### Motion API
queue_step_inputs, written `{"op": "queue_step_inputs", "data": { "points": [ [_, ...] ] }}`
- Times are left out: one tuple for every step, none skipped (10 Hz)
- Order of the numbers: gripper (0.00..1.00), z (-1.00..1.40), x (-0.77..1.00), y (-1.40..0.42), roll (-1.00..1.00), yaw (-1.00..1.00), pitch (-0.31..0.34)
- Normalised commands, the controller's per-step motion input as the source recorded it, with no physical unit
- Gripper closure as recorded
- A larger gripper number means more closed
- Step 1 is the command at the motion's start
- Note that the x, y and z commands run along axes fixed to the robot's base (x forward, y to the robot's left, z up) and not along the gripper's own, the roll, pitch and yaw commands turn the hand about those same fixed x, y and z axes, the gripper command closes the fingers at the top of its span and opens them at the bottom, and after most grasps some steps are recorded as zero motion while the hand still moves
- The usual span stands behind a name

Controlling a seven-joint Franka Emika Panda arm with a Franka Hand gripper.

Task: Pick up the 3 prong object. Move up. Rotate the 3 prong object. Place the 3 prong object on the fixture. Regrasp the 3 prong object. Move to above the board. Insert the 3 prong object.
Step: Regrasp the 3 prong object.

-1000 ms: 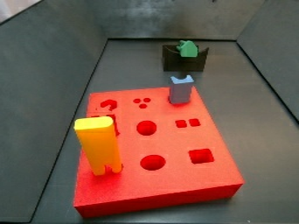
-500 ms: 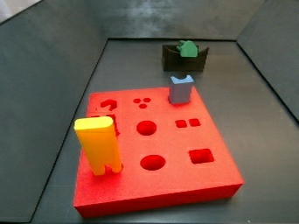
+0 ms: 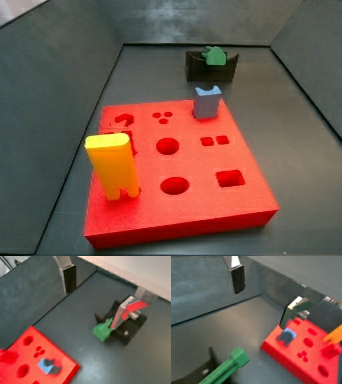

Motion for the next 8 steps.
{"op": "queue_step_inputs", "data": {
  "points": [
    [0.00,0.01,-0.02,-0.02,1.00,0.02,0.020],
    [0.00,0.01,-0.01,-0.02,1.00,0.02,0.017],
    [0.00,0.01,-0.01,-0.02,1.00,0.02,0.014],
    [0.00,0.01,0.00,-0.01,1.00,0.02,0.013],
    [0.00,0.01,0.00,-0.02,1.00,0.03,0.016],
    [0.00,0.01,0.00,-0.02,1.00,0.03,0.021],
    [0.00,0.01,0.01,-0.02,1.00,0.03,0.030],
    [0.00,0.00,0.03,-0.02,1.00,0.03,0.036]
  ]
}}
